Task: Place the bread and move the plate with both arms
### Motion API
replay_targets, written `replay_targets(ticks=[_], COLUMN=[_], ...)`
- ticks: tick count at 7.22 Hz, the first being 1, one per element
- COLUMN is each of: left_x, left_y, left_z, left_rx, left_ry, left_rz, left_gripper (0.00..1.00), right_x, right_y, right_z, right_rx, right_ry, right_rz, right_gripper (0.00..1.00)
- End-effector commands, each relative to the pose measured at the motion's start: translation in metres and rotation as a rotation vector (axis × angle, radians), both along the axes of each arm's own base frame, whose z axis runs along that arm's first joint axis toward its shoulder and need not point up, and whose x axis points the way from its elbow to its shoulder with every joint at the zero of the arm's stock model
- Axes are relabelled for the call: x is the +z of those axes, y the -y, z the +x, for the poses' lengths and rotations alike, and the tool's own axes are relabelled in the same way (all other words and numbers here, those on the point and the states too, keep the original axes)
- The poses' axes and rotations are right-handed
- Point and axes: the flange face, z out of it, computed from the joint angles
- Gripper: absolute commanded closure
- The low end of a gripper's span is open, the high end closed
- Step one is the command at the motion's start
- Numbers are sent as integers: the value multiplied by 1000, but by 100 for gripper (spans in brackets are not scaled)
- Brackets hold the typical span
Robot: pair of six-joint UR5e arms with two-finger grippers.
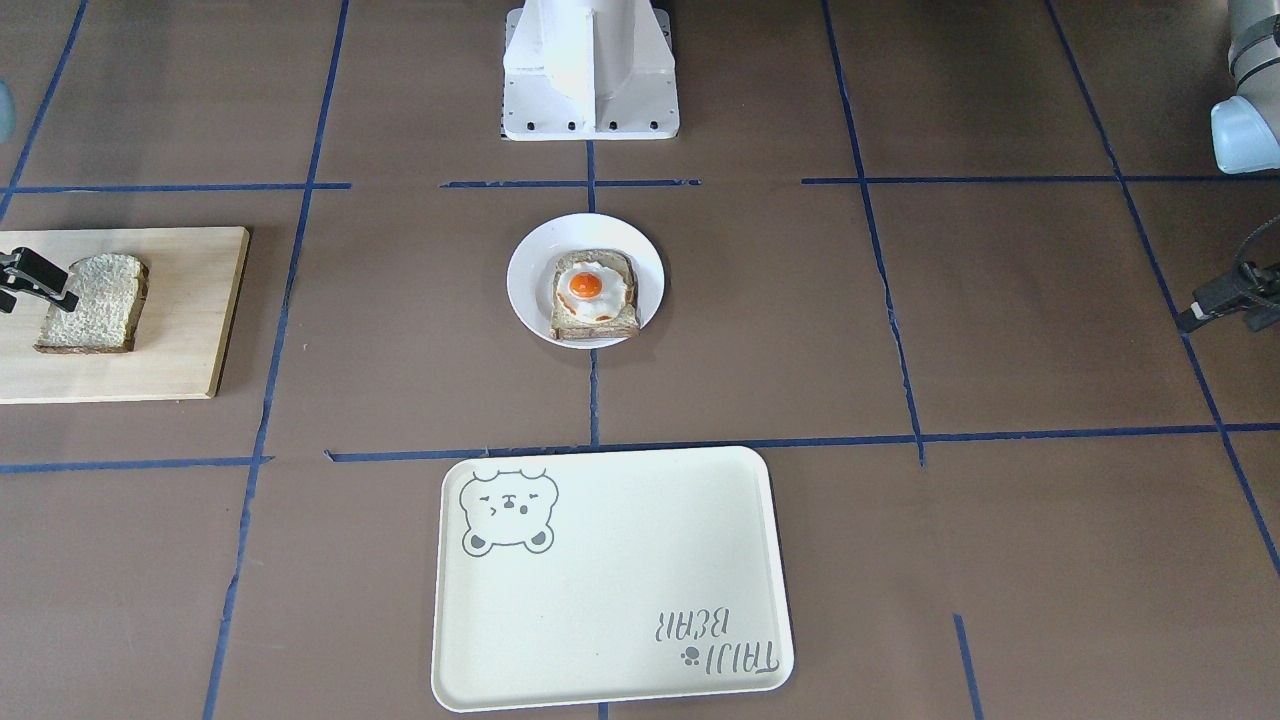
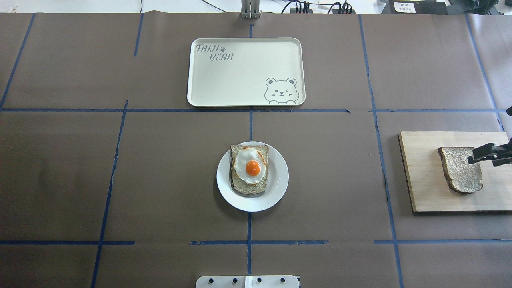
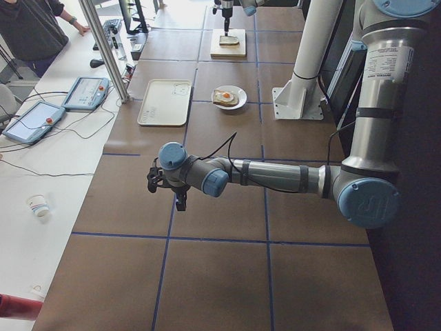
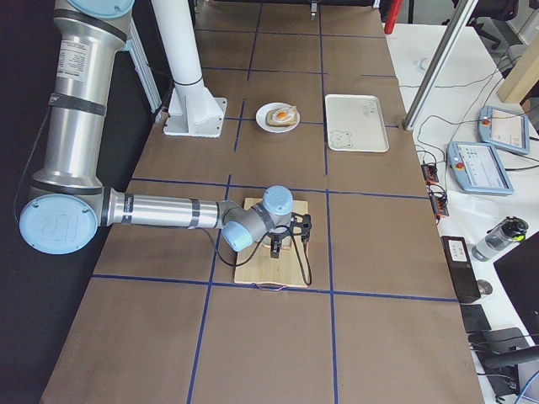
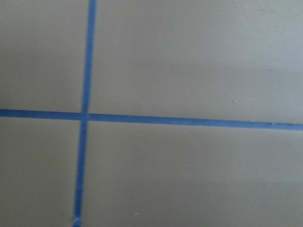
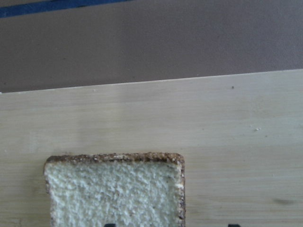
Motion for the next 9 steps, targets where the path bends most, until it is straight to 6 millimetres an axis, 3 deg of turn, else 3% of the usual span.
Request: replay_targets(ticks=[1,4,7,9], left_x=[-7,-6,-6,-8], left_y=[0,0,1,5], left_z=[8,10,10,12], left_rx=[14,17,18,19], left_ry=[-37,-35,-34,-35], left_rz=[-8,-9,-9,-6], left_gripper=[0,0,0,0], right_x=[9,17,19,15], right_y=[-6,-7,-7,-6], right_z=[-7,-7,-7,-7], right_rx=[-13,-13,-14,-13], right_ry=[-29,-39,-39,-36], right_rz=[0,-15,-16,-10], right_gripper=[24,50,87,98])
